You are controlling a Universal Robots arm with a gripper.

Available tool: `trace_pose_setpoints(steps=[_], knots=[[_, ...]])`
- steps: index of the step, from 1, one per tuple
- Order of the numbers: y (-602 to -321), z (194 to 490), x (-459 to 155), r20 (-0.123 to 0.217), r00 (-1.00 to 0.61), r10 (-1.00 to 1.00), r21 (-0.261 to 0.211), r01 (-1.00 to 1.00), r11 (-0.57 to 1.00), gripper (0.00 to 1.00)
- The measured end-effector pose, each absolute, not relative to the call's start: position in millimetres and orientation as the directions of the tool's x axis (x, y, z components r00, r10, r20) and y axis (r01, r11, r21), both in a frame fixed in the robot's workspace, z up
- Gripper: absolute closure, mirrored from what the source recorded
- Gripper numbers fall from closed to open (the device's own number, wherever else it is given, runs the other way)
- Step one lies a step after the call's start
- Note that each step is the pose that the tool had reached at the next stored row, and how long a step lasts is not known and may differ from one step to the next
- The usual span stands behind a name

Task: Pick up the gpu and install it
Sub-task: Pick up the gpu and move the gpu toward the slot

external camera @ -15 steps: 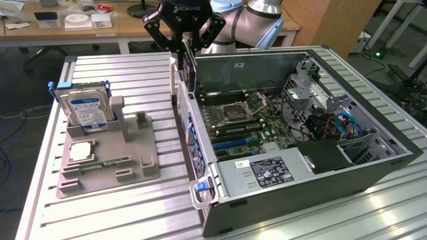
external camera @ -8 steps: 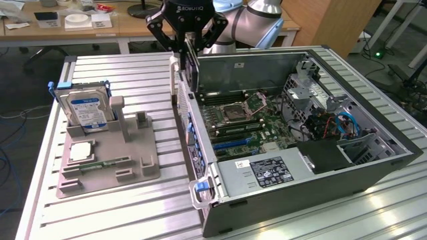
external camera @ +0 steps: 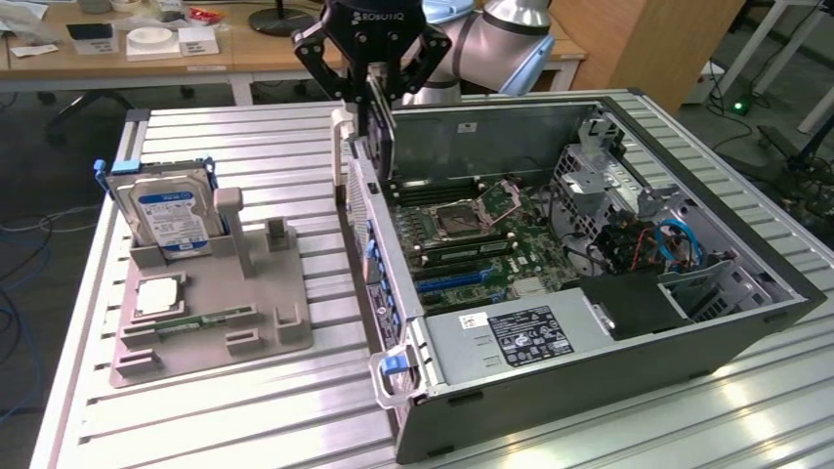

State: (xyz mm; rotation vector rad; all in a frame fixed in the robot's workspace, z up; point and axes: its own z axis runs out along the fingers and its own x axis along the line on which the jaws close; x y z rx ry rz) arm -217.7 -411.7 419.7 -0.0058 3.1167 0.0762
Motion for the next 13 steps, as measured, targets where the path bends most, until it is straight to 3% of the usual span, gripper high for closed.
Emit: trace_pose_setpoints(steps=[13], knots=[[-411.7,419.6,-207.2,-0.024,-1.000,-0.003,0.049,-0.004,0.999,0.72]])
